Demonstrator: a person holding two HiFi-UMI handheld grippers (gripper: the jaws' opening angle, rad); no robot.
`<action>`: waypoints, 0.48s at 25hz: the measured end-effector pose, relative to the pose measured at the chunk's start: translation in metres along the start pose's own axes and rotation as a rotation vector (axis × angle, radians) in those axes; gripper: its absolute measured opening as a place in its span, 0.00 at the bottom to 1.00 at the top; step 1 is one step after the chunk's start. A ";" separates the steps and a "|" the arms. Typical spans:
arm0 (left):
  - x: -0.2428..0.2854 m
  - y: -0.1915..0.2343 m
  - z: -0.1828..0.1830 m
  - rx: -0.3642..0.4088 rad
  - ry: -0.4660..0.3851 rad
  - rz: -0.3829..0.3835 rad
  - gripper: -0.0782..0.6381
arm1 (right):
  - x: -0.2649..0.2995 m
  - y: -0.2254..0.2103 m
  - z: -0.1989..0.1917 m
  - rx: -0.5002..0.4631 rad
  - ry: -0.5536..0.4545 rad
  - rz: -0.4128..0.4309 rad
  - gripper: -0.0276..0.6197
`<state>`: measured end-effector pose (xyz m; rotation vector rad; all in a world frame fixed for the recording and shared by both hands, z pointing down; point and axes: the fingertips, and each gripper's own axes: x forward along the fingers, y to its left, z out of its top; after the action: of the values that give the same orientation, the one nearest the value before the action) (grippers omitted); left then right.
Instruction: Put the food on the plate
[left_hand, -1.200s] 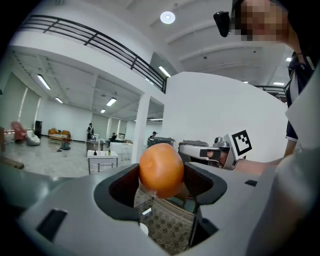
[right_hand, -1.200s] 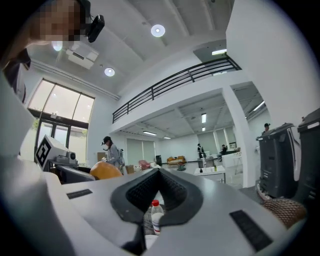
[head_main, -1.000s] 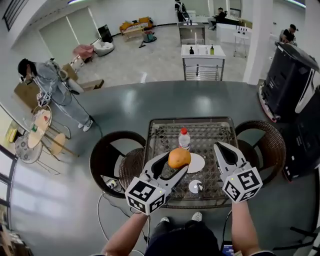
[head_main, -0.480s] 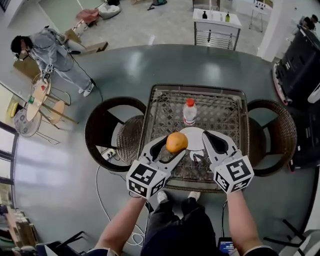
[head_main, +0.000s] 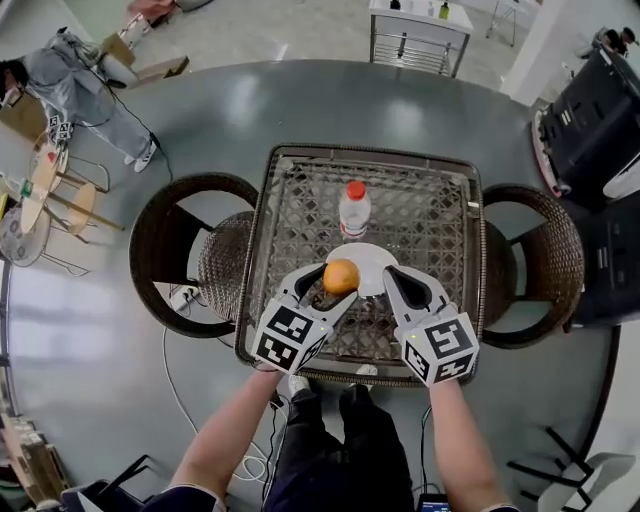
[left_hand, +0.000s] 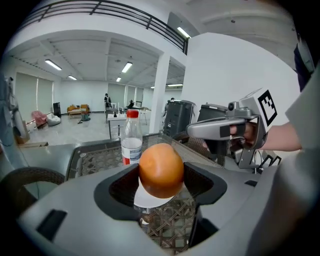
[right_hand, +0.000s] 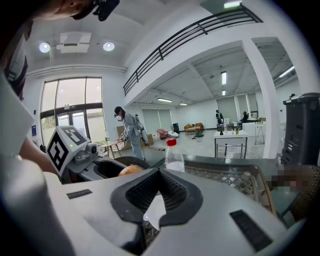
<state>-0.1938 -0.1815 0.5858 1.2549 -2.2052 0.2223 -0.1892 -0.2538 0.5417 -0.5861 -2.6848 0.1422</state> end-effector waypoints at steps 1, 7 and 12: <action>0.009 0.002 -0.006 0.007 0.025 -0.003 0.51 | 0.001 -0.003 -0.007 0.014 0.013 -0.003 0.05; 0.055 0.007 -0.038 0.040 0.131 -0.034 0.51 | 0.007 -0.015 -0.051 0.084 0.090 -0.014 0.05; 0.076 0.006 -0.050 -0.025 0.125 -0.073 0.51 | 0.006 -0.021 -0.069 0.107 0.129 -0.029 0.05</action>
<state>-0.2081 -0.2134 0.6701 1.2703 -2.0462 0.2374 -0.1753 -0.2692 0.6116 -0.5058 -2.5420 0.2312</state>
